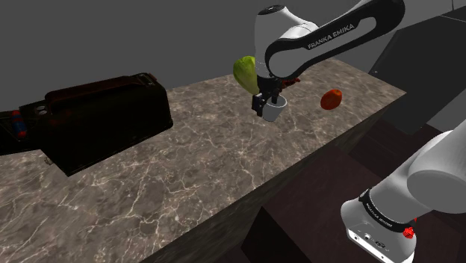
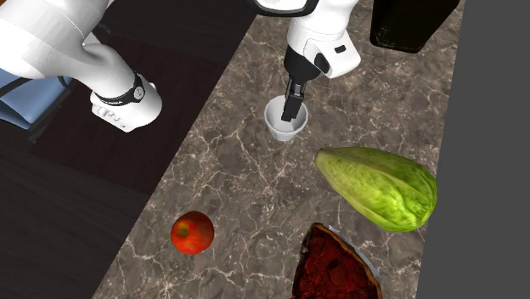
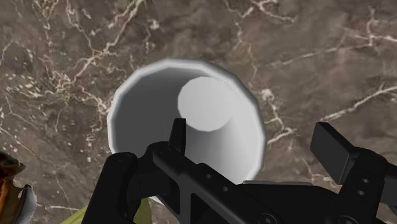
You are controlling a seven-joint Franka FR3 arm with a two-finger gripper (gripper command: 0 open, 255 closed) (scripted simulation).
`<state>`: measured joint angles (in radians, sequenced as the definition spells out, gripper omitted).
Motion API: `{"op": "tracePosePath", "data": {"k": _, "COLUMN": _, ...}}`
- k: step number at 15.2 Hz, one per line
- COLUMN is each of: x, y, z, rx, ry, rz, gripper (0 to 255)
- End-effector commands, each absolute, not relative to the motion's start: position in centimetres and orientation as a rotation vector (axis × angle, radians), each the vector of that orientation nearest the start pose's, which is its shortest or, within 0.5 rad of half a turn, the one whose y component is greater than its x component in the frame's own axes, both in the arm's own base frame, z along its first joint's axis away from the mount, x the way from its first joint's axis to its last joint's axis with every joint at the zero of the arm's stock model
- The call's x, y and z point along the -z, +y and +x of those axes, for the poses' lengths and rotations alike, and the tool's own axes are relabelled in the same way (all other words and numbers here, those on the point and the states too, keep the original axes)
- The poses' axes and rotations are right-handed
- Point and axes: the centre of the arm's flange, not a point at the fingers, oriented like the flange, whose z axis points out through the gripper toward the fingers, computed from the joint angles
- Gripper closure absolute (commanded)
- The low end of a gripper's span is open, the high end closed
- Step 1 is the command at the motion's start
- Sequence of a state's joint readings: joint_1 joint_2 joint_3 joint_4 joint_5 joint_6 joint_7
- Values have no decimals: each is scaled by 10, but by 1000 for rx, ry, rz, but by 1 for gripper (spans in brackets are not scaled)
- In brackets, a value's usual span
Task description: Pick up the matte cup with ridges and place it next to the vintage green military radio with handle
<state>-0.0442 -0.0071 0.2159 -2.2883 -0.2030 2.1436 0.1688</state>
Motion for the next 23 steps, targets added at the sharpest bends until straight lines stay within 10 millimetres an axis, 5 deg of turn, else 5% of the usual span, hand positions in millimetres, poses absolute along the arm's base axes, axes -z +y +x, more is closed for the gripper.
{"op": "tracePosePath", "data": {"k": 1, "x": -344, "y": 77, "z": 492, "rx": -179, "ry": -207, "rz": -3315, "gripper": 0}}
{"op": "tracePosePath", "data": {"k": 2, "x": -344, "y": 77, "z": 492, "rx": -179, "ry": -207, "rz": -3315, "gripper": 255}}
{"op": "tracePosePath", "data": {"k": 11, "x": -344, "y": 77, "z": 492, "rx": -179, "ry": -207, "rz": -3315, "gripper": 255}}
{"op": "tracePosePath", "data": {"k": 23, "x": -408, "y": 77, "z": 492, "rx": -179, "ry": -207, "rz": -3315, "gripper": 255}}
